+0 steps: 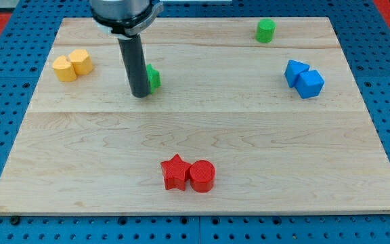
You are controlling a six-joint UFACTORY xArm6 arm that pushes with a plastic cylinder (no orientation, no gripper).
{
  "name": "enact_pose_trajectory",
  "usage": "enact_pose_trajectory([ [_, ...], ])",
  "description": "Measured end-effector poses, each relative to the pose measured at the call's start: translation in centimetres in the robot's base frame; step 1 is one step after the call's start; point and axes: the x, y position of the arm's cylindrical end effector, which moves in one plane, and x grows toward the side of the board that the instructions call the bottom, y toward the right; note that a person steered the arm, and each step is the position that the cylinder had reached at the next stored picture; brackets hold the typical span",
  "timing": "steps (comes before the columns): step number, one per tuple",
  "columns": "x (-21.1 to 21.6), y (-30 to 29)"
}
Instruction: Place green star to the top center of the board
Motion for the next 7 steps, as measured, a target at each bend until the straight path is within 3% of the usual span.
enact_pose_trajectory([
  [4,-15.7,4.0],
  [6,-19.5,-0.9],
  [7,-19.8,1.7],
])
